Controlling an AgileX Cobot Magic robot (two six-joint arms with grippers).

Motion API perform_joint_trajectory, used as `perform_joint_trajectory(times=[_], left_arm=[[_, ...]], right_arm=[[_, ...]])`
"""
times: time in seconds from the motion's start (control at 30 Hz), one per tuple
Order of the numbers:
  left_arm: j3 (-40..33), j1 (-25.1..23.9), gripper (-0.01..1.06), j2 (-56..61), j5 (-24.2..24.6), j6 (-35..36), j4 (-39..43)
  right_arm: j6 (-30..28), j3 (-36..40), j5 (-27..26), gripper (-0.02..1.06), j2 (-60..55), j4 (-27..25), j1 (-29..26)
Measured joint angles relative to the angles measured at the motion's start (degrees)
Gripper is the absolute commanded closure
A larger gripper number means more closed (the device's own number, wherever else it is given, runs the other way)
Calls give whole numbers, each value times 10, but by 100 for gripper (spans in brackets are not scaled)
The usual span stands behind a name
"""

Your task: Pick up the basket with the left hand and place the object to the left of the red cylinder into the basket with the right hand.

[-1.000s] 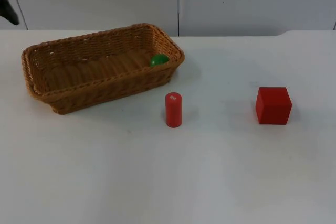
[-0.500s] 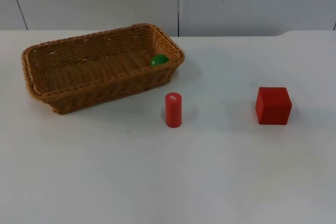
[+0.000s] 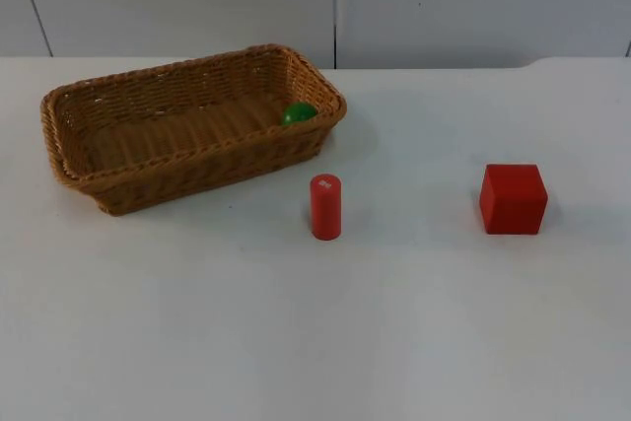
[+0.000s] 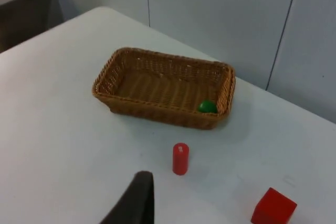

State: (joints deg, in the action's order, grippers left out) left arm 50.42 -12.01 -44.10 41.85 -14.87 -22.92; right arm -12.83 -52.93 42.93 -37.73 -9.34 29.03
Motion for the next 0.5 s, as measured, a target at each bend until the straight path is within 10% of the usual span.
perform_joint_trajectory(times=[0.5], left_arm=[[-58,27,8,209,59,-29,-10]], right_arm=[[1,46,87,1,147,0,0]])
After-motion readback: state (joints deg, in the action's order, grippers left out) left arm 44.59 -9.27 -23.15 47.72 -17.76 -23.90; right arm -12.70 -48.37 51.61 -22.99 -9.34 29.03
